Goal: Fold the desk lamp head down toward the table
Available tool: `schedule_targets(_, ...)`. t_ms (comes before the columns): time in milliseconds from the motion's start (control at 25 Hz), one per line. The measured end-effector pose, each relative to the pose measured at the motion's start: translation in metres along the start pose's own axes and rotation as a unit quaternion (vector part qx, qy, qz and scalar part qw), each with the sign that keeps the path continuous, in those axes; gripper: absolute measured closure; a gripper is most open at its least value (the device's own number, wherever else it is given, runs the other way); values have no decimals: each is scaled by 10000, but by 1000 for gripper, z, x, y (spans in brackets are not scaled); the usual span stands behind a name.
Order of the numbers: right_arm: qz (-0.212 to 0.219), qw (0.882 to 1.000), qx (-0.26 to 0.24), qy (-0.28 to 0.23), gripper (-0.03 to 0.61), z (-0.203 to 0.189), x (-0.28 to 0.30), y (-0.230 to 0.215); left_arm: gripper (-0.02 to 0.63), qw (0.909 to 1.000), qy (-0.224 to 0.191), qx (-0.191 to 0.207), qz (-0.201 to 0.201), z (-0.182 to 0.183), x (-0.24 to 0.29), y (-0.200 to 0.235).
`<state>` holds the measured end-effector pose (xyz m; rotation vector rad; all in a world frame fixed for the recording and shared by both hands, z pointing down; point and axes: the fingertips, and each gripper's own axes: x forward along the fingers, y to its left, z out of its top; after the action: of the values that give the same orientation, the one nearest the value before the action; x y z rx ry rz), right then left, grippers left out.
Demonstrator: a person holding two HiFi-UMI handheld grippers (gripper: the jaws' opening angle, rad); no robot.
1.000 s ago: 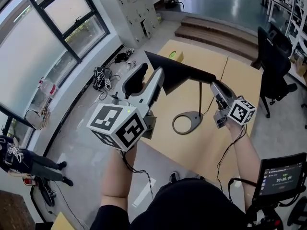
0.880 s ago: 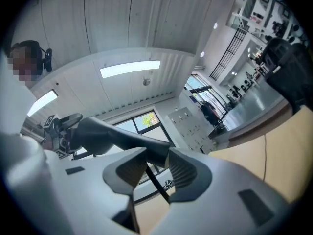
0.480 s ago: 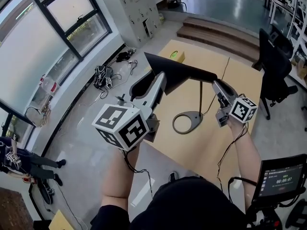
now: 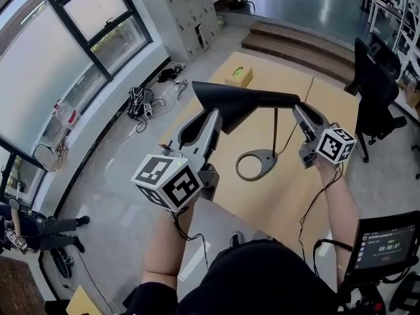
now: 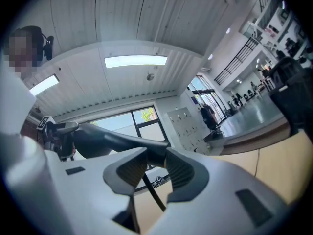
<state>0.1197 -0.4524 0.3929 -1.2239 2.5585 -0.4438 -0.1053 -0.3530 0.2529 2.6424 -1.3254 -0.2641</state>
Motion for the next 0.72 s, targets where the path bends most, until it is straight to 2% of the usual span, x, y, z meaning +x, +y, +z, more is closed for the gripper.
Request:
schedule_targets(200,-50,9998,-167,40,456,5,1,-2,565,9969,-341,-705,-91,-15,-8,11)
schedule_targets(400,-95,9988,-475,116,457,12,3,-2,565,9981,-298,-535,118,-31,-13,20)
schedule_targets(720,-194,9939,-1044,300,459,20,4,0,565,9949,-245,-961,176,-56,-20,31)
